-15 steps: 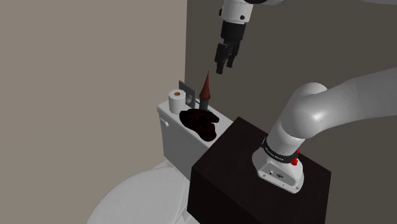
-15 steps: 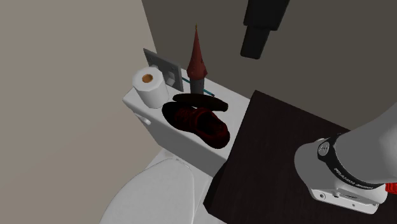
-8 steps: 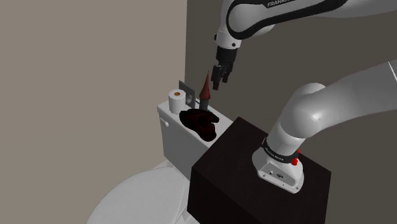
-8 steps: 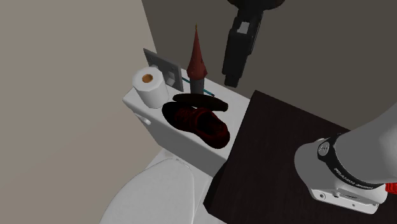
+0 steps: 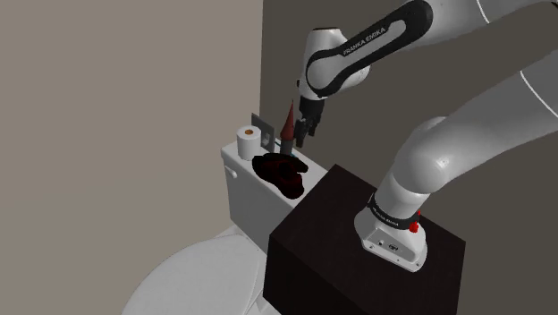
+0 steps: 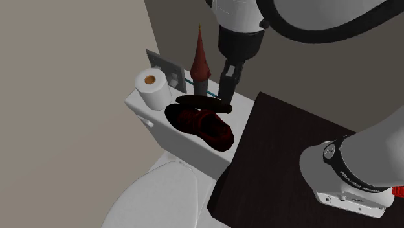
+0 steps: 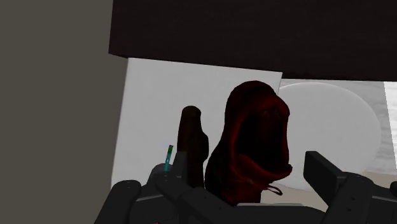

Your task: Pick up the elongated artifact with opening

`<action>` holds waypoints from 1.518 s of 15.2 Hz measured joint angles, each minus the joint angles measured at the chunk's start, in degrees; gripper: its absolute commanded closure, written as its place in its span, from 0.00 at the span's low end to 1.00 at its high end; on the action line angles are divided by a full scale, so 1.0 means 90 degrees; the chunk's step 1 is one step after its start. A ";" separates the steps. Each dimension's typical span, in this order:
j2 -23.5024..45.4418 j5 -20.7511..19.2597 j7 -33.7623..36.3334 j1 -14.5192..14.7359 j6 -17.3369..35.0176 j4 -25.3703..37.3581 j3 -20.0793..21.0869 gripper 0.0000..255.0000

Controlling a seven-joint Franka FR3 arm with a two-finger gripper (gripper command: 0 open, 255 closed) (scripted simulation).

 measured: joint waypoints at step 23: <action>0.3800 0.0509 -0.0991 -0.0122 0.3569 0.0163 -0.0247 1.00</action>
